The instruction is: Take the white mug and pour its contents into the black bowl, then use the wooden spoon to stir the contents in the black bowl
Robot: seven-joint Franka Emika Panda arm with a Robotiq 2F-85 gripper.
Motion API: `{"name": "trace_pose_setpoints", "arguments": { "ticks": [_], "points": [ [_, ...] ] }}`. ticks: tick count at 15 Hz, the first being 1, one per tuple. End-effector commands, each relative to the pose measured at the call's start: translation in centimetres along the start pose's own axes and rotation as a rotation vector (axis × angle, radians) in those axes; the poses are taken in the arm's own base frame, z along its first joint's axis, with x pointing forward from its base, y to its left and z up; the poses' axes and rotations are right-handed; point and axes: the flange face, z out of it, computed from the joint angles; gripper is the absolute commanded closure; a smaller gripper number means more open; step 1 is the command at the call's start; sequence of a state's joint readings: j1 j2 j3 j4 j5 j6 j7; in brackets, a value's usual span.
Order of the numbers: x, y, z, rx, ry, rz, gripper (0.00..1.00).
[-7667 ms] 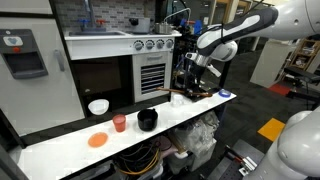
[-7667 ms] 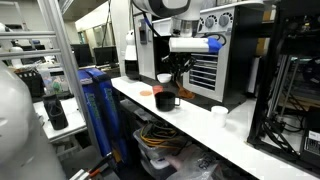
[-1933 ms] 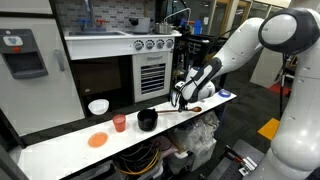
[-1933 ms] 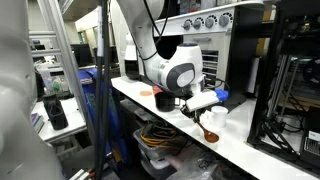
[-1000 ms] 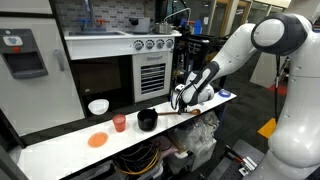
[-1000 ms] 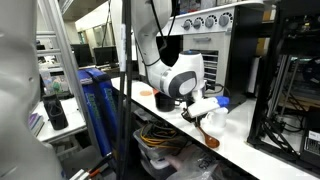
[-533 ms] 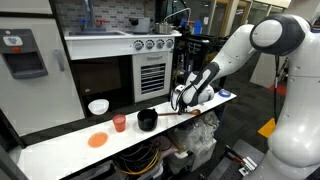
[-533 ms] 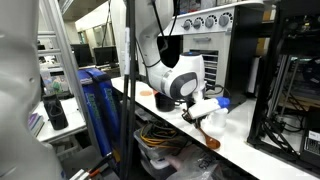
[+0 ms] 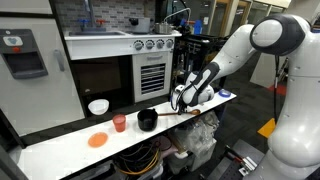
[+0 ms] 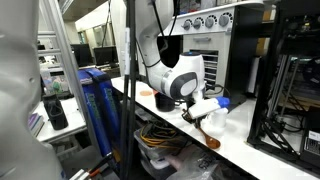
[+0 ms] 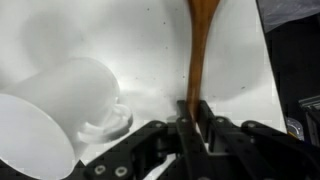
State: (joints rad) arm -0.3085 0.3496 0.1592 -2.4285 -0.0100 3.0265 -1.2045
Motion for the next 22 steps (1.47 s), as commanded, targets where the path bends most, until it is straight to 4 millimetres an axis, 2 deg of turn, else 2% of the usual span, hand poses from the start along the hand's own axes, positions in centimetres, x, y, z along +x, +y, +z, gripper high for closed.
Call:
{"name": "trace_pose_setpoints", "arguments": {
  "ticks": [1, 6, 10, 14, 22],
  "points": [
    [-0.2, 0.5, 0.1, -0.016, 0.006, -0.011, 0.60],
    [-0.1, 0.7, -0.7, -0.017, 0.007, -0.018, 0.26],
    [0.2, 0.6, -2.5, -0.018, 0.001, -0.023, 0.01],
    [0.8, 0.5, -5.2, -0.015, -0.011, -0.030, 0.00],
    [2.5, 0.7, -14.8, 0.000, -0.024, 0.002, 0.00]
  ]
}}
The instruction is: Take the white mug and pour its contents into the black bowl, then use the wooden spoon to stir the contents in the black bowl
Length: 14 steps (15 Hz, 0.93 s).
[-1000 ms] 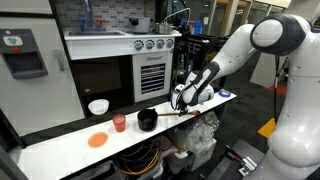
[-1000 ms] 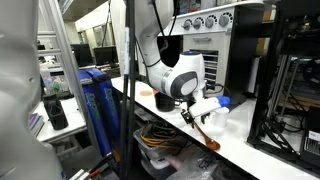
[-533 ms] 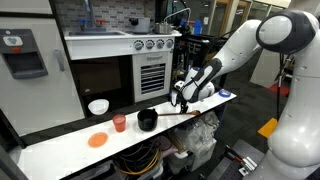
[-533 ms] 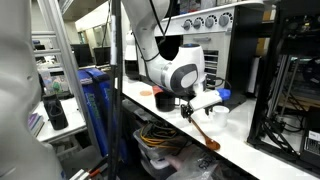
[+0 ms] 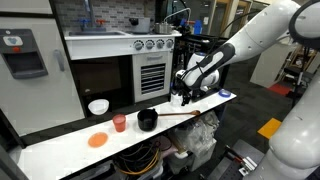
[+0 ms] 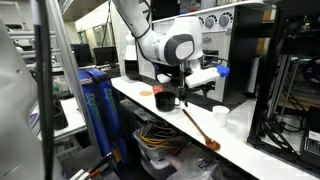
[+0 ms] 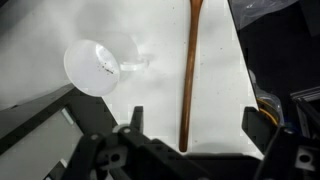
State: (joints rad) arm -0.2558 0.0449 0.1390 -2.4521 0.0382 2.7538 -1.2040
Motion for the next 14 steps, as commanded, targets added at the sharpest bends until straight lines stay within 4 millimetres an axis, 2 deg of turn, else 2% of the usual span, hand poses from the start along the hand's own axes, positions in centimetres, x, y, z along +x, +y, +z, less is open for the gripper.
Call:
{"name": "trace_pose_setpoints", "arguments": {
  "ticks": [1, 7, 14],
  "points": [
    [0.1, -0.5, -4.9, 0.017, -0.024, 0.033, 0.00],
    [0.6, 0.1, -12.6, 0.010, -0.150, 0.233, 0.00],
    [3.7, -1.2, -20.8, -0.021, -0.126, 0.391, 0.00]
  ]
}}
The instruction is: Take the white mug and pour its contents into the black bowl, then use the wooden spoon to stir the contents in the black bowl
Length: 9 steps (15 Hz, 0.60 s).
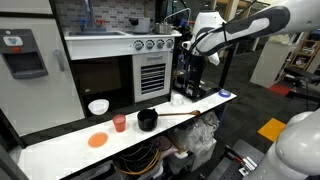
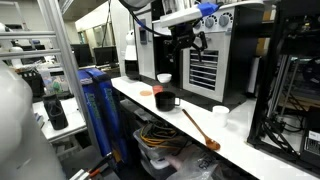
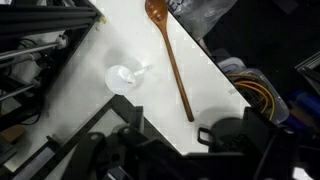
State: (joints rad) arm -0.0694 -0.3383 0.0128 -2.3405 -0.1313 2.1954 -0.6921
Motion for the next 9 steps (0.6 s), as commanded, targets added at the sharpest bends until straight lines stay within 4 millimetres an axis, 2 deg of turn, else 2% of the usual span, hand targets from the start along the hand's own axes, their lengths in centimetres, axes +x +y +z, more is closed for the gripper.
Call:
{"name": "trace_pose_setpoints", "arguments": {
  "ticks": [1, 6, 8, 9],
  "points": [
    [0.5, -1.0, -3.6, 0.003, 0.004, 0.087, 0.00],
    [1.1, -2.5, -6.7, 0.003, 0.002, 0.209, 0.00],
    [1.3, -3.1, -7.1, 0.029, -0.003, 0.227, 0.00],
    [1.3, -2.8, -6.5, 0.000, 0.013, 0.211, 0.00]
  ]
}}
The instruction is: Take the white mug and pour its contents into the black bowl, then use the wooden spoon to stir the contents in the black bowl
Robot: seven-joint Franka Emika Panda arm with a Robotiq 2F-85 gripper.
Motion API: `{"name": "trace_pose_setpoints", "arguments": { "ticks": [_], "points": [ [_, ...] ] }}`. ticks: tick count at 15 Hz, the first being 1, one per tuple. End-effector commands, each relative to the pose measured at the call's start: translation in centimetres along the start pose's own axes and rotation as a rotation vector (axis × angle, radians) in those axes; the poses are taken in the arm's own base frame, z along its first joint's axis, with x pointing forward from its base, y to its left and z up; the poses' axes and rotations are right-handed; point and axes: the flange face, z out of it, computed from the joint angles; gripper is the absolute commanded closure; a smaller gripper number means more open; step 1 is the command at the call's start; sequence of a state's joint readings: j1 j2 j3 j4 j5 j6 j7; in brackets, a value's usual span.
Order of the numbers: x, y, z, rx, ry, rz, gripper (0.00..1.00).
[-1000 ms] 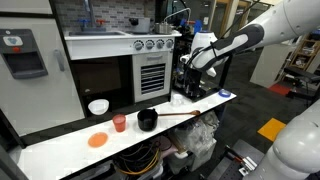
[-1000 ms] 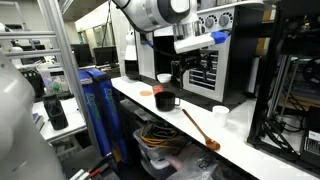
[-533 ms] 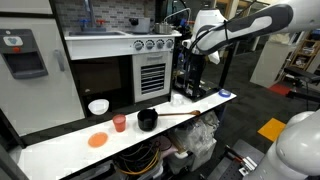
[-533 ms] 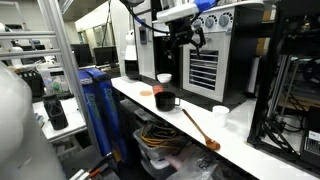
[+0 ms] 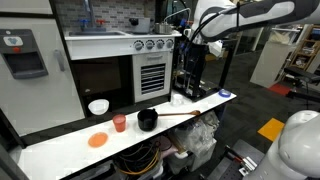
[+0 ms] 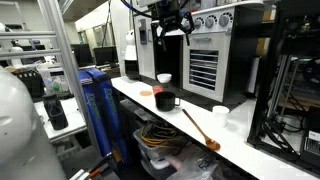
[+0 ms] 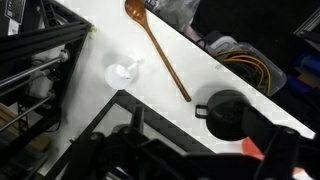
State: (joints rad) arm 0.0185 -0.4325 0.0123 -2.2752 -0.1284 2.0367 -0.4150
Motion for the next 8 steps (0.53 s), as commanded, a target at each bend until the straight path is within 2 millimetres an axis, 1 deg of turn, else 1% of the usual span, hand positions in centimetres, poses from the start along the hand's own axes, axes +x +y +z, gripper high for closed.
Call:
{"name": "trace_pose_setpoints", "arguments": {
  "ticks": [1, 8],
  "points": [
    [0.03, -0.25, -0.21, 0.004, -0.005, 0.003, 0.00],
    [-0.04, -0.38, -0.33, 0.007, -0.009, 0.006, 0.00]
  ]
}}
